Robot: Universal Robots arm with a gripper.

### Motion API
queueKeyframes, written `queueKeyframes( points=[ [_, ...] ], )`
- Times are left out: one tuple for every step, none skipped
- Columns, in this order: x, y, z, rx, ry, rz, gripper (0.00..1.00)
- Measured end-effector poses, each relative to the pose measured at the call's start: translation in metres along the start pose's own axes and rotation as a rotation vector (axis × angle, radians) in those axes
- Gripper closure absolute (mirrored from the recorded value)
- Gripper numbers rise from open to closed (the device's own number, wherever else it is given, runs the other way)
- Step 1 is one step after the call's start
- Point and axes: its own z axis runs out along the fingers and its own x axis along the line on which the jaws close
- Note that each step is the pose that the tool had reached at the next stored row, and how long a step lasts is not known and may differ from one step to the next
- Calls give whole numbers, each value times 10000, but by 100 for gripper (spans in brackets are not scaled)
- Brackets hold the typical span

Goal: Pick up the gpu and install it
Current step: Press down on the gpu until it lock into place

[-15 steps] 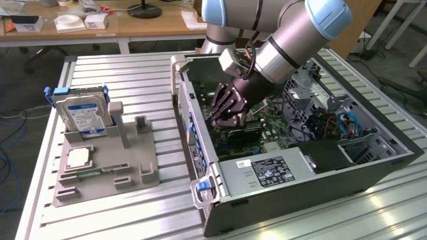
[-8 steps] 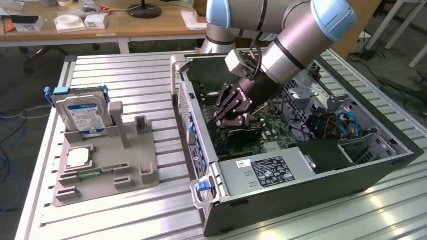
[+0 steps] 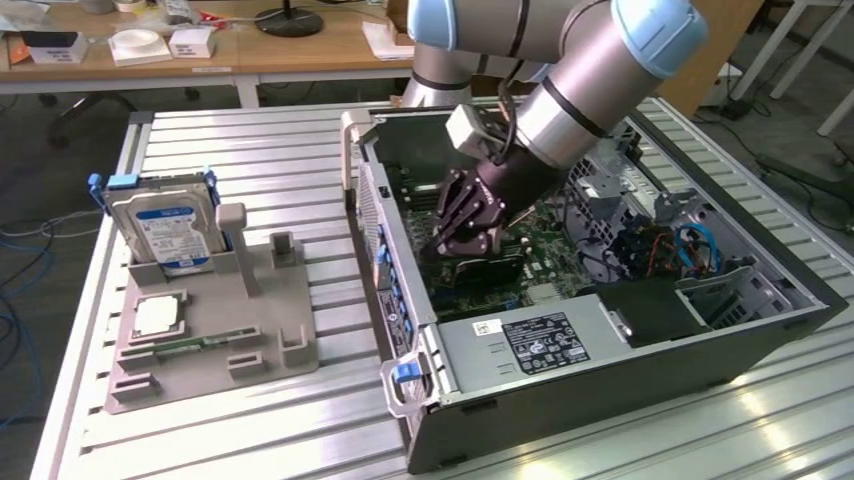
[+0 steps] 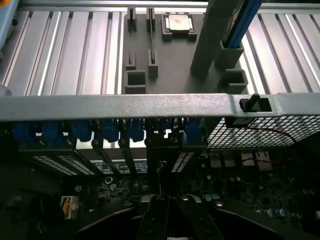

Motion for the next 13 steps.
queueKeyframes(
  points=[
    [-1, 3, 2, 179, -7, -9, 90],
    [-3, 5, 3, 358, -14, -18, 90],
    [-4, 6, 3, 538, -22, -29, 90],
    [-6, 5, 4, 729, -29, -39, 90],
    [-7, 6, 3, 908, -36, -48, 90],
    [-9, 6, 3, 1086, -43, -58, 90],
    [-11, 6, 3, 1266, -49, -67, 90],
    [-11, 8, 1, 1441, -51, -72, 90],
    [-12, 9, 1, 1620, -56, -81, 90],
    [-12, 10, 0, 1798, -61, -90, 90],
    [-12, 9, 1, 1970, -69, -99, 90],
    [-12, 9, 3, 2134, -75, -109, 90],
    [-12, 6, 6, 2212, -80, -115, 90]
  ],
)
